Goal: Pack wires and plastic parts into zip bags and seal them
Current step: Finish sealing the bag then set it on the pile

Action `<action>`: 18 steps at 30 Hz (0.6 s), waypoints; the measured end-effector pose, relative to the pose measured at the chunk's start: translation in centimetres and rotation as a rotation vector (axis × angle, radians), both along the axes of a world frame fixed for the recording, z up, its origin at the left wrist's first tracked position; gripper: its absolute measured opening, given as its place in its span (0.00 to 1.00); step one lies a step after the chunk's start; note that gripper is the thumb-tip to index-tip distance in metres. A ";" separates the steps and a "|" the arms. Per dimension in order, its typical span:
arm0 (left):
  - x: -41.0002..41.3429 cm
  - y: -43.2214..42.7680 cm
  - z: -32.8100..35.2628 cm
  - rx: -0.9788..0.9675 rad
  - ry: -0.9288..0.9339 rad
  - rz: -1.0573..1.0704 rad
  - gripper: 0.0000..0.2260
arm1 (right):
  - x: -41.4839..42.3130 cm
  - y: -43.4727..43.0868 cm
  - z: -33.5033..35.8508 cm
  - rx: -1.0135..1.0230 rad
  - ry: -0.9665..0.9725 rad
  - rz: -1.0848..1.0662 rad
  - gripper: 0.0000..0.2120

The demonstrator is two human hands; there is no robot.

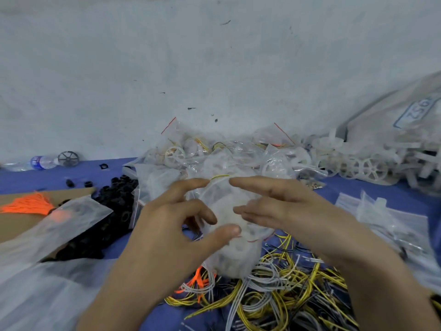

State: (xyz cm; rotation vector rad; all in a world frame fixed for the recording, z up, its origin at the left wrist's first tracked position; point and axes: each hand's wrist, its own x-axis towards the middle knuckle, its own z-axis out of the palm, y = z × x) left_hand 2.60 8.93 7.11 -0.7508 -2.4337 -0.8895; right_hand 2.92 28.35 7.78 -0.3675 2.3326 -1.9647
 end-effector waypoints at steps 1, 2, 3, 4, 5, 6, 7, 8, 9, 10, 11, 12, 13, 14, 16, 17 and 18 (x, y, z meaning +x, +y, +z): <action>0.0 0.1 0.1 -0.028 -0.012 0.004 0.19 | 0.0 0.0 0.1 0.062 0.057 -0.017 0.17; 0.1 0.1 0.1 -0.052 -0.016 0.001 0.17 | -0.1 0.0 0.1 0.101 0.120 -0.066 0.17; 0.1 0.0 0.0 -0.077 -0.014 -0.009 0.12 | -0.3 0.2 0.0 0.151 0.198 -0.153 0.18; 0.0 -0.1 -0.1 -0.104 -0.002 -0.018 0.08 | -0.6 0.5 -0.1 0.242 0.288 -0.263 0.19; -0.1 -0.2 -0.2 -0.128 0.018 -0.029 0.05 | -1.0 0.7 -0.3 0.370 0.361 -0.368 0.20; -0.2 -0.4 -0.2 -0.146 0.037 -0.039 0.05 | -1.5 0.9 -0.6 0.501 0.401 -0.449 0.21; -0.3 -0.6 -0.3 -0.153 0.046 -0.045 0.05 | -1.8 1.1 -0.9 0.608 0.405 -0.484 0.21; -0.3 -0.7 -0.3 -0.141 0.044 -0.046 0.06 | -2.2 1.4 -1.2 0.678 0.390 -0.469 0.21; -0.3 -0.8 -0.2 -0.116 0.035 -0.043 0.07 | -2.6 1.7 -1.5 0.707 0.370 -0.417 0.21; -0.4 -1.0 -0.1 -0.085 0.030 -0.039 0.07 | -2.8 2.0 -1.8 0.705 0.356 -0.365 0.22; -0.5 -1.2 0.0 -0.061 0.039 -0.028 0.07 | -2.9 2.2 -1.9 0.678 0.346 -0.354 0.21; -0.6 -1.4 0.1 -0.041 0.075 -0.002 0.07 | -2.9 2.3 -1.9 0.646 0.340 -0.404 0.18; -0.6 -1.6 0.3 -0.018 0.136 0.041 0.07 | -2.8 2.2 -1.8 0.624 0.355 -0.513 0.14; -0.6 -1.7 0.5 0.014 0.201 0.092 0.07 | -2.7 2.0 -1.6 0.623 0.411 -0.655 0.10; -0.4 -1.7 0.8 0.113 0.282 0.162 0.06 | -2.1 1.3 -1.0 0.607 0.636 -0.876 0.06; -0.3 -1.6 0.9 0.174 0.288 0.178 0.05 | -1.8 0.9 -0.7 0.554 0.742 -0.907 0.05; -0.3 -1.6 0.8 0.231 0.273 0.189 0.04 | -1.6 0.7 -0.5 0.489 0.795 -0.885 0.05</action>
